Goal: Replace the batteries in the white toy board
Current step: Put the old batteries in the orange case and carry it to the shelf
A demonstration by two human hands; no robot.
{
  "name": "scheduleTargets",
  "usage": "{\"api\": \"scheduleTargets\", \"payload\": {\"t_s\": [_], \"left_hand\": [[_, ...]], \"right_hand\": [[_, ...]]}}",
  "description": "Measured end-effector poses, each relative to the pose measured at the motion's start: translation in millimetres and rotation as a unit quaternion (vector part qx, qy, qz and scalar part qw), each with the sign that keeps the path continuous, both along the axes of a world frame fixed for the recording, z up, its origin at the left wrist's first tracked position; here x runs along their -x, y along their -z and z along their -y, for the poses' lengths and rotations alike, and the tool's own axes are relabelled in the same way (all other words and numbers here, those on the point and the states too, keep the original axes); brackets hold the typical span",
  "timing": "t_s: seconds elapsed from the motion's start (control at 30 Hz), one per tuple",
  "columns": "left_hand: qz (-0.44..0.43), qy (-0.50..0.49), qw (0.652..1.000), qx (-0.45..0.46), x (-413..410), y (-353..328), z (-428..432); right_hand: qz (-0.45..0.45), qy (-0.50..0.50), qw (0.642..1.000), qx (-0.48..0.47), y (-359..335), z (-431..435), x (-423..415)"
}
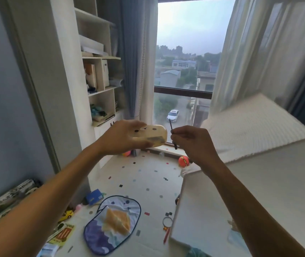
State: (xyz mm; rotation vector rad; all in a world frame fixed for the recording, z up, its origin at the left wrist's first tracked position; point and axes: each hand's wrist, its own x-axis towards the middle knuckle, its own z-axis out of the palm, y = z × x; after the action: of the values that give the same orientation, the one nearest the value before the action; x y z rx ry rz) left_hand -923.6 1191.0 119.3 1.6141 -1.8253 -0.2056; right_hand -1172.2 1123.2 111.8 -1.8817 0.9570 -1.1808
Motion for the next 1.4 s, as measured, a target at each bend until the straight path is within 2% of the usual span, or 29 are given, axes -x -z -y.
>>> {"api": "scheduleTargets", "payload": {"t_s": [0.4, 0.67, 1.03, 1.4], "left_hand": [[-0.041, -0.015, 0.999, -0.013, -126.8, 13.7, 223.4], [-0.057, -0.015, 0.998, -0.019, -208.7, 18.4, 380.9], [-0.065, -0.027, 0.997, -0.018, -379.9, 22.8, 643.6], [-0.054, -0.080, 0.995, -0.015, -508.1, 19.5, 883.1]], "right_hand": [[0.026, -0.016, 0.999, -0.013, 20.3, 252.8, -126.3], [-0.004, -0.036, 0.999, 0.035, 28.7, 427.8, -216.2], [0.010, -0.061, 0.998, 0.032, 38.0, 693.0, -380.9], [-0.003, -0.113, 0.993, 0.042, 23.1, 948.4, -518.9]]}}
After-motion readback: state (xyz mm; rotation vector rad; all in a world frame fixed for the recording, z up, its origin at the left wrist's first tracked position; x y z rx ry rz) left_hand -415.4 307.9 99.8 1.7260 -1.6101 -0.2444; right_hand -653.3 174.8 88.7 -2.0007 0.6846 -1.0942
